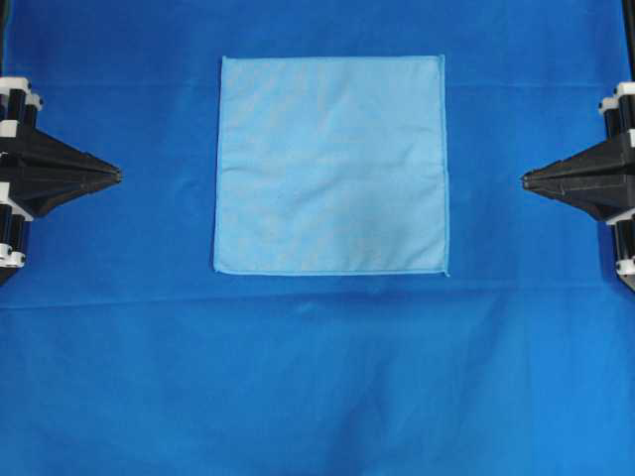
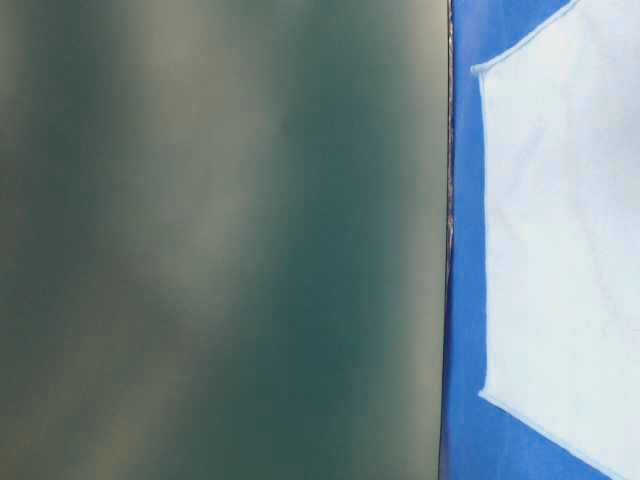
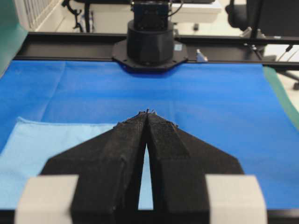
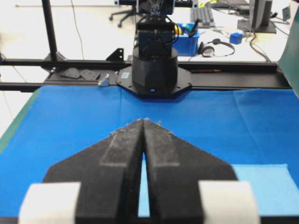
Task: Fold the light blue towel.
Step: 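Move both grippers to the towel's two far corners, then pinch the far corners with left and right grippers, then lift the far edge and fold it toward the near edge, then lower the folded edge onto the near edge and release, then grasp the folded strip's ends with both grippers and lift, then swing the left gripper's end across toward the right gripper's end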
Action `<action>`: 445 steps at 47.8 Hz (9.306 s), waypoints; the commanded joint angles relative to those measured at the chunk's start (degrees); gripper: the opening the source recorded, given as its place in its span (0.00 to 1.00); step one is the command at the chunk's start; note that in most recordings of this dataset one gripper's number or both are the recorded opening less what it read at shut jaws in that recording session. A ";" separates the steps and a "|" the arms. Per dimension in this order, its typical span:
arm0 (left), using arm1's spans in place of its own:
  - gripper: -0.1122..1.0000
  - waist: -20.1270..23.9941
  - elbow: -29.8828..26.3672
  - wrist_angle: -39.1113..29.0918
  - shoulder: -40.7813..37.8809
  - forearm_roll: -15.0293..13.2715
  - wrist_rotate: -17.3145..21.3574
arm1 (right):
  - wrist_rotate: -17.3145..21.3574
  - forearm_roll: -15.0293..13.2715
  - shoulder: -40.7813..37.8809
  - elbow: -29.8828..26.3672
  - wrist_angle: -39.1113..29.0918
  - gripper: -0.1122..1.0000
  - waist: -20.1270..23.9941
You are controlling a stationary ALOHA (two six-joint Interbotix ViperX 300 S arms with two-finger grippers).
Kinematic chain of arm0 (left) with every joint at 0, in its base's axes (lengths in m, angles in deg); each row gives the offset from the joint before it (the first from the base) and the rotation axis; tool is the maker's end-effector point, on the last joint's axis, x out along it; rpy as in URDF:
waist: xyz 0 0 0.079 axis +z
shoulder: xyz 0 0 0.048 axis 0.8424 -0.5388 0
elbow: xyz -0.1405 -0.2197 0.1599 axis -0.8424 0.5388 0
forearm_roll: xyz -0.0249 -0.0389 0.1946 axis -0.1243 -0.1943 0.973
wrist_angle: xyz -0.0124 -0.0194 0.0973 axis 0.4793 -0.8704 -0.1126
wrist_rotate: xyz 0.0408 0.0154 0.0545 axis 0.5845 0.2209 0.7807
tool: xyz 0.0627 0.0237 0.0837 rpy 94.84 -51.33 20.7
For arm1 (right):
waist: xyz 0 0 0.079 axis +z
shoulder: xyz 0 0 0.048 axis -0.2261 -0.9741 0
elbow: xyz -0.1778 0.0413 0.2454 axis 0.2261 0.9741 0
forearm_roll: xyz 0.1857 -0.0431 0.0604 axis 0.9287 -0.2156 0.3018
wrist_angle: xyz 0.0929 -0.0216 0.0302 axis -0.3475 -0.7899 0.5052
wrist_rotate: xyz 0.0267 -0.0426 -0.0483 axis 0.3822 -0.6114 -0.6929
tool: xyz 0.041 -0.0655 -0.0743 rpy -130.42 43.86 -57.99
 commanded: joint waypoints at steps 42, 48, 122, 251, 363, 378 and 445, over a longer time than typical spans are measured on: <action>0.71 21.36 -4.39 1.23 -22.41 -0.97 1.14 | 1.76 0.00 -19.95 -7.56 -11.60 0.57 -28.74; 0.88 24.87 -6.15 1.85 -28.83 -0.88 2.02 | 1.67 -1.49 -25.14 -9.32 -12.30 0.68 -31.73; 0.11 36.21 -24.17 -1.58 -67.59 -0.97 13.27 | 1.76 -8.00 -62.67 -21.53 -10.99 0.11 -40.08; 0.76 1.32 -17.49 -21.09 -42.89 -1.05 2.29 | 26.89 -9.49 -38.32 -14.68 -31.11 0.60 -1.67; 0.13 13.62 -27.60 -37.35 -41.13 -1.05 8.70 | 26.63 -17.31 -32.08 -17.14 -38.76 0.12 -14.59; 0.13 12.22 -28.65 -38.94 -35.42 -1.05 8.53 | 26.63 -17.31 -25.31 -18.63 -43.95 0.12 -12.48; 0.13 -9.14 -42.89 -14.85 -56.25 -1.14 5.27 | 25.22 -28.30 -50.27 -41.22 -34.28 0.12 -27.16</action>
